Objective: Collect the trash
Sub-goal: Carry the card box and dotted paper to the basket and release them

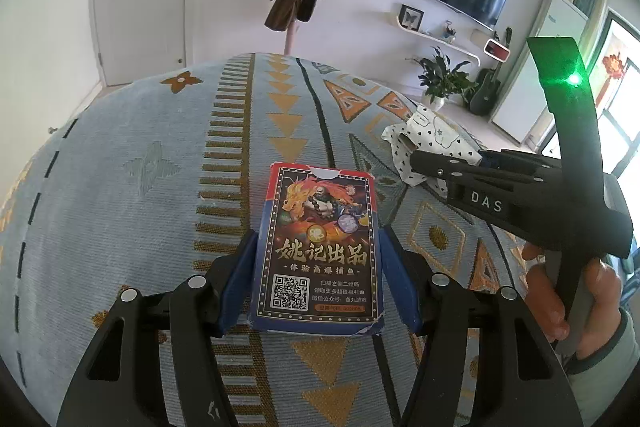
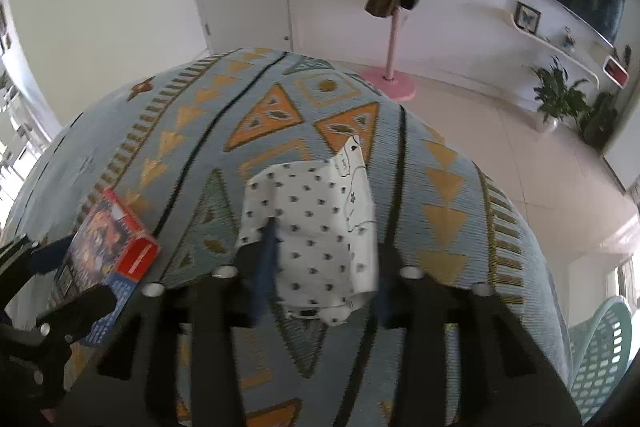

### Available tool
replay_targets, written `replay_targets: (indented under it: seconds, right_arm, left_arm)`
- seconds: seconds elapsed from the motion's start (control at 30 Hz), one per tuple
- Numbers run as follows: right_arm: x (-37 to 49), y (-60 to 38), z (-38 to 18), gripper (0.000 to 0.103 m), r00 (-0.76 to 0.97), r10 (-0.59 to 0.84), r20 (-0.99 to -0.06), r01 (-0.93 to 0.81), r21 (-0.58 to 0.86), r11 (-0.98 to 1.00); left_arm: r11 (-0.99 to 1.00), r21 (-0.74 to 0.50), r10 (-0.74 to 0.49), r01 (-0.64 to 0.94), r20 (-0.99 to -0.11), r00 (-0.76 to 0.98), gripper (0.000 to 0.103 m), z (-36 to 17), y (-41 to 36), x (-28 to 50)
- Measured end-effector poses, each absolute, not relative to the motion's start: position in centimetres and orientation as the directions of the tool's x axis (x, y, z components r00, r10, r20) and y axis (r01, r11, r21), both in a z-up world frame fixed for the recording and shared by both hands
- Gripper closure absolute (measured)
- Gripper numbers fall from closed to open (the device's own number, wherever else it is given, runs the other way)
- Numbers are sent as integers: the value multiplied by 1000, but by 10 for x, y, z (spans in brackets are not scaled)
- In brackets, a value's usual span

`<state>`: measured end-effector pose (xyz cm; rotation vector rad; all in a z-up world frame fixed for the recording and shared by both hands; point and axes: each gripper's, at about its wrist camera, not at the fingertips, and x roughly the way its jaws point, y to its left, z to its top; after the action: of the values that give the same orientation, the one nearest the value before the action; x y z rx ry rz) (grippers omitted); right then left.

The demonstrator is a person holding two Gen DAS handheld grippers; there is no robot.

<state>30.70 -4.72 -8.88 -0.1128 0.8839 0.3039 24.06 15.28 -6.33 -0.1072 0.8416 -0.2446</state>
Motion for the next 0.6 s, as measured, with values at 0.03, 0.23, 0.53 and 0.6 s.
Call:
replay_targets:
  seconds: [0.03, 0.23, 0.53, 0.6]
  right_arm:
    - [305, -46, -88, 80, 602, 210, -770, -308, 19, 951]
    - [285, -49, -75, 90, 659, 236, -715, -316, 22, 949]
    - [234, -107, -25, 99, 715, 280, -641, -274, 112, 955]
    - [220, -119, -12, 99, 743, 257, -618, -255, 93, 962]
  left_arm:
    - [966, -187, -257, 176, -724, 640, 45, -64, 152, 240]
    - [964, -176, -264, 198, -695, 668, 45, -57, 144, 235]
    - [909, -254, -415, 331, -616, 669, 45, -18, 101, 209]
    - [896, -252, -441, 365, -592, 675, 45, -7, 85, 202]
